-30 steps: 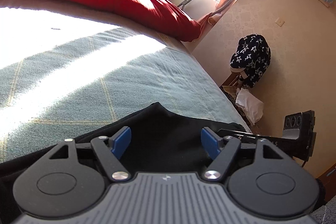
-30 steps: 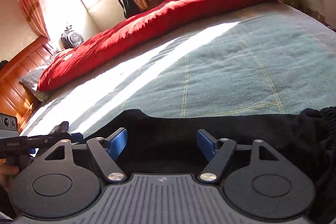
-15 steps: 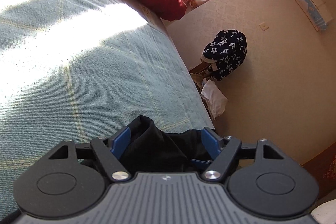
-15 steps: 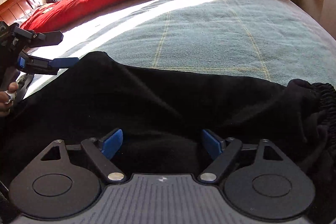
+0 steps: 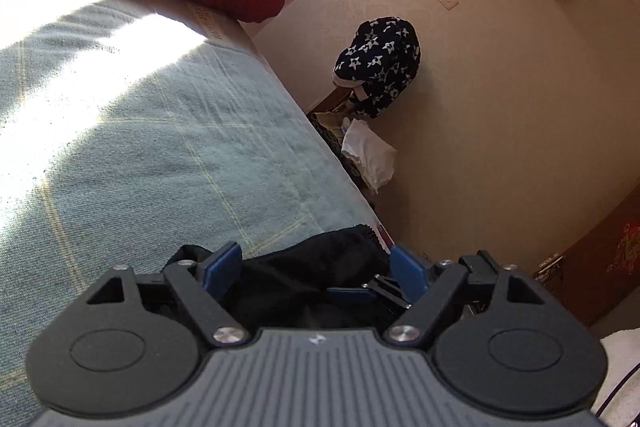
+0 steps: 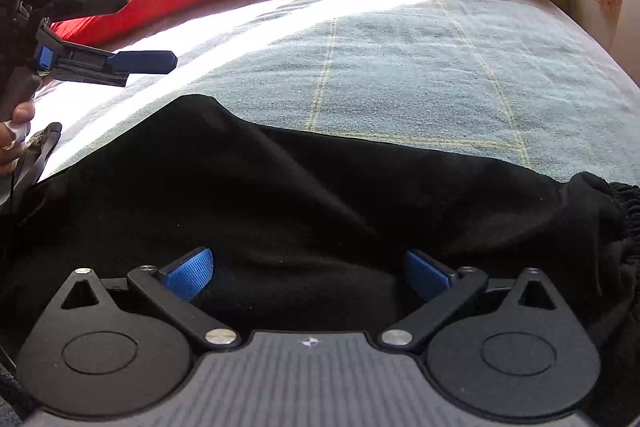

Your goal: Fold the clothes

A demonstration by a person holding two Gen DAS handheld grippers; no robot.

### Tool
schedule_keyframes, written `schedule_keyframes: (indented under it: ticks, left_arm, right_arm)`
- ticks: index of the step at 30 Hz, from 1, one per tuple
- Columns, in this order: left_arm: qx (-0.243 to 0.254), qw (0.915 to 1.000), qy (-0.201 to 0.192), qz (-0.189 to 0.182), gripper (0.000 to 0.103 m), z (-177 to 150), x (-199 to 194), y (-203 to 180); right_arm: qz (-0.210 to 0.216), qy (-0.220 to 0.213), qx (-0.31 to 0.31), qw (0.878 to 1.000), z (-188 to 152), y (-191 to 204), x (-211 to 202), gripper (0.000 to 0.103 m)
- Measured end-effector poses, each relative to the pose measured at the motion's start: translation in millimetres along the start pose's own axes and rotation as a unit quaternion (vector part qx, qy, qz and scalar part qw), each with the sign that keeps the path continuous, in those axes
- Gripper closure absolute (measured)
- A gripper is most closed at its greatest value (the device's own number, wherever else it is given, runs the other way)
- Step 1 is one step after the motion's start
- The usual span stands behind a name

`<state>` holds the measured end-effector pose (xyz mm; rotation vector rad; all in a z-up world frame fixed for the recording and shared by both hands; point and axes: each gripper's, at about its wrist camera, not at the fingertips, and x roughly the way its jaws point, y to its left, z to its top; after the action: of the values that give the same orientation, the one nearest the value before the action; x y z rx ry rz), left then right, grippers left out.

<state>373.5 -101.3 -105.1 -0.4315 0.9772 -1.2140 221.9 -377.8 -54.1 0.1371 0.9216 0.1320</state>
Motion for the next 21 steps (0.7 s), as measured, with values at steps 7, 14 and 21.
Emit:
schedule_keyframes:
  ticks: [7,14,21]
  left_arm:
    - [0.027,0.9958,0.015,0.086,0.024,-9,39,22]
    - [0.057,0.9892,-0.021,0.133,0.023,-4,9,-7]
    - [0.103,0.9806,0.005,0.167,0.020,-53,-17,-54]
  right_arm:
    - [0.010,-0.016,0.002,1.000,0,6,-10,0.000]
    - [0.013,-0.044,0.035,0.998,-16,3,-28,0.000]
    - [0.024,-0.062,0.034,0.997,-29,10,-35,0.000]
